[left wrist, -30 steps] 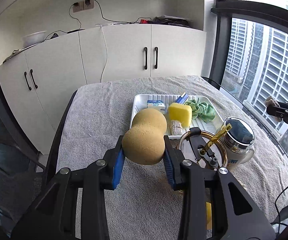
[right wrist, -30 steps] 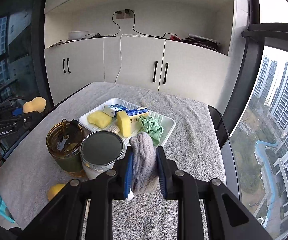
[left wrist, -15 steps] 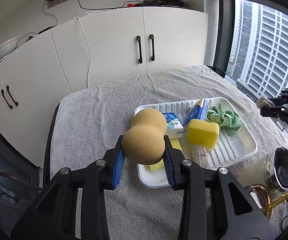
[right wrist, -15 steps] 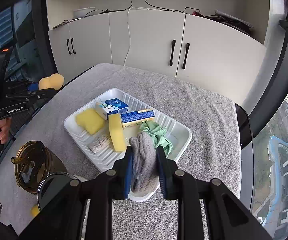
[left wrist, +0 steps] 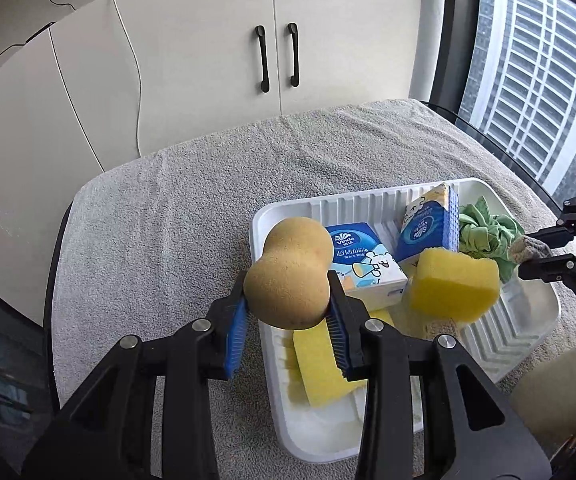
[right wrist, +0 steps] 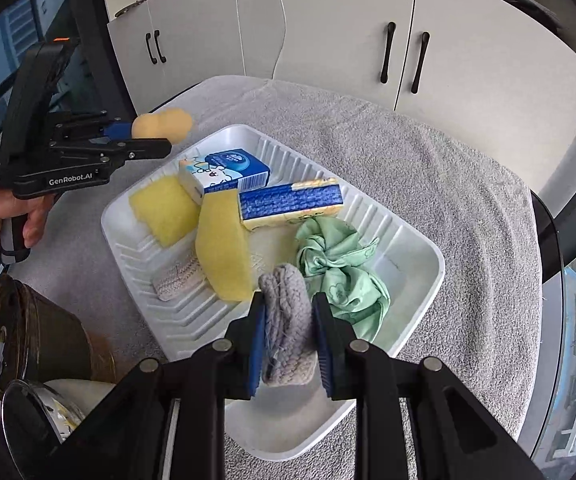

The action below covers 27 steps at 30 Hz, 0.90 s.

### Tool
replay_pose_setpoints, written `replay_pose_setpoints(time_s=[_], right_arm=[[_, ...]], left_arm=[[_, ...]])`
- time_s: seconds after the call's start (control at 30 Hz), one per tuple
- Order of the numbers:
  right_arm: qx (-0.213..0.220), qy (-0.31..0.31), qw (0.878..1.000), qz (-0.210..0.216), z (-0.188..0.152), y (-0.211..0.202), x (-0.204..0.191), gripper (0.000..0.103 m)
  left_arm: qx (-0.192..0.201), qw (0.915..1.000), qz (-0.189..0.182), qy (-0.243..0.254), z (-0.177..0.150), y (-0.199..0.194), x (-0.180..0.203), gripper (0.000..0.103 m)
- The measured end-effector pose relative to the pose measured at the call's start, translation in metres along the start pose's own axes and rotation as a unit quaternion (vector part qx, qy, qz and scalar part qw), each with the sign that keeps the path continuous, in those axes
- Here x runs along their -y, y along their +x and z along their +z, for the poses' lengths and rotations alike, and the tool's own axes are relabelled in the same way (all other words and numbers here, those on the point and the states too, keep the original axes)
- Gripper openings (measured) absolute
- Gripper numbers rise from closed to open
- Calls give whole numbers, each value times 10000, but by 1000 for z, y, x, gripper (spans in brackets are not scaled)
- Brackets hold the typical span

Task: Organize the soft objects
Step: 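Release the knit pad from the right tool while the left tool releases the peanut sponge in the tray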

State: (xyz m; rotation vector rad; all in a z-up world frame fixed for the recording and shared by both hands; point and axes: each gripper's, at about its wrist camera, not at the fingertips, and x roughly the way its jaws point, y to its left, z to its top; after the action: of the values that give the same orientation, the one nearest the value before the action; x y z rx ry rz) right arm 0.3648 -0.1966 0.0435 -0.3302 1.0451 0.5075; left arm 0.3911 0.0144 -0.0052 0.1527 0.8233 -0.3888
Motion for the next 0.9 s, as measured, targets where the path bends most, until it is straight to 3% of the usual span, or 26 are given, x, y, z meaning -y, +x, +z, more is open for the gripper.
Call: replay_pose_setpoints(time_s=[0.23,0.6,0.67,0.73,0.9], right_arm=[[-236,-131,9996,-4,-3,14,0,25],[-477,-107,9988,-30,-5,35,3,25],[-491,-46,9988,25,-7,36,5,32],[-489,8,9988,67,-8,36,7,54],[-462,-17,9989,40,-11,35,9,58]], left_arm=[[-245,9997,-70,60,-2,27,3,34],[-448,9984,-161,320,-9,37,19,38],[-437,9982,-185,360,-12,35,21,41],[-452,9982,-265,287,-14,33,21,45],[-519,9980,-313,192,-21,30,23,47]])
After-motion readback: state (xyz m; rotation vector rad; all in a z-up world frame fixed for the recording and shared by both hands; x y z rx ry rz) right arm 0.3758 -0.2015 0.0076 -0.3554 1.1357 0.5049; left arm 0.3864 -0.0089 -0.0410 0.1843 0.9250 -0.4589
